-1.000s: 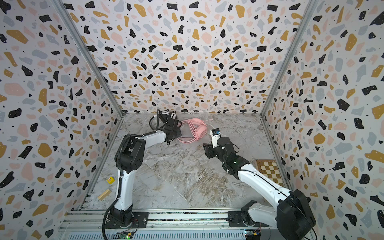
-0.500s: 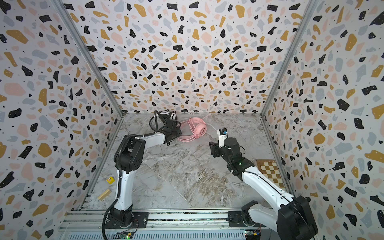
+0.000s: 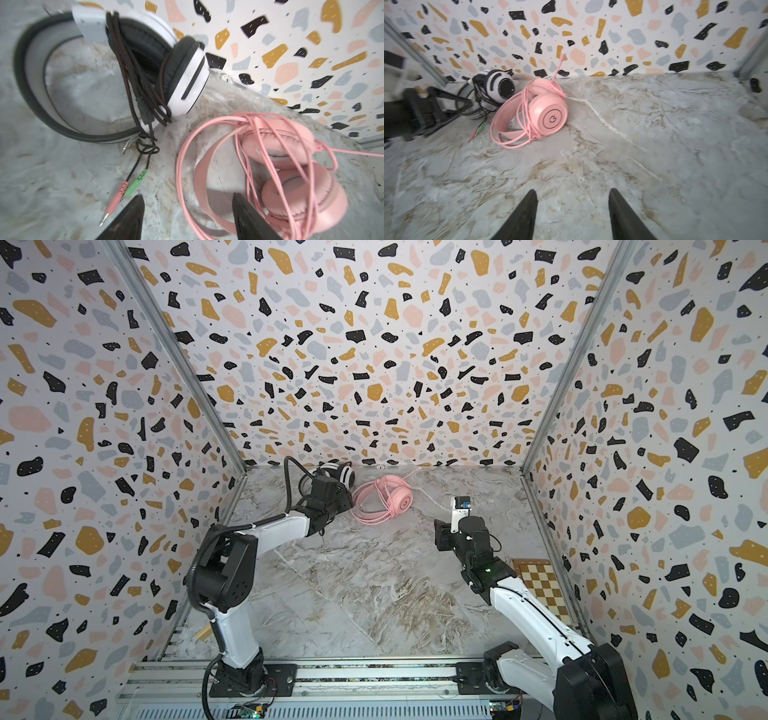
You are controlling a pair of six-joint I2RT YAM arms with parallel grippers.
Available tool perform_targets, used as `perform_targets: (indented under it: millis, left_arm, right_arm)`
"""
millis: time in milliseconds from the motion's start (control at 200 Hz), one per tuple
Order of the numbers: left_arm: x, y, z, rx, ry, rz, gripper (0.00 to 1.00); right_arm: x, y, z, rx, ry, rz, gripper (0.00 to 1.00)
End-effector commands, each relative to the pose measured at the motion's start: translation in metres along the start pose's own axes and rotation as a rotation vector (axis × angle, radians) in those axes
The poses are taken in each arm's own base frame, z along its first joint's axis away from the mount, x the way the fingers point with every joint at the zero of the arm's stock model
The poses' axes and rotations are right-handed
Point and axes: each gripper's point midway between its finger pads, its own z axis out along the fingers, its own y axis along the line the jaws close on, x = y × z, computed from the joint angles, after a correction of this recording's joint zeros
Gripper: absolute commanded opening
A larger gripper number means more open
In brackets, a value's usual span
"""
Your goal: Wrap the headphones
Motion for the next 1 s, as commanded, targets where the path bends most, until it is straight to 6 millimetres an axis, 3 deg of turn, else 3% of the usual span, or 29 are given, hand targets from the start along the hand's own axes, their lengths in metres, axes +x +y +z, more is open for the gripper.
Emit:
perform_targets:
  millis: [0,155,355,476,571,716,991]
  left_arm:
    - [-0.033,0.005,-0.035,-0.008,-0.146,0.037,0.68]
    - [-0.038,0.034,-0.082,-0.09,-0.228,0.104,0.74]
    - [-0.043,0.079,-0.144,-0.188,-0.399,0.127,0.9]
    - [-0.039,0.117,-0.17,-0.313,-0.468,0.112,0.97]
    - [-0.036,0.144,-0.187,-0.416,-0.524,0.124,1.0]
    - [-0.024,0.186,-0.207,-0.554,-0.614,0.136,1.0]
    - [0.0,0.235,-0.21,-0.665,-0.66,0.122,0.98]
  right_arm:
    - [-0.012,-0.035,-0.008,0.175,-0.094,0.003,0.58]
    - [-0.016,-0.086,-0.019,0.416,-0.163,0.039,0.71]
    - [-0.005,-0.15,-0.033,0.581,-0.263,0.095,0.72]
    - [0.007,-0.17,-0.04,0.625,-0.318,0.081,0.74]
    - [0.021,-0.166,-0.042,0.593,-0.374,-0.008,0.77]
    - [0.022,-0.145,-0.034,0.482,-0.379,-0.115,0.82]
    - [0.03,-0.133,-0.039,0.399,-0.424,-0.083,0.95]
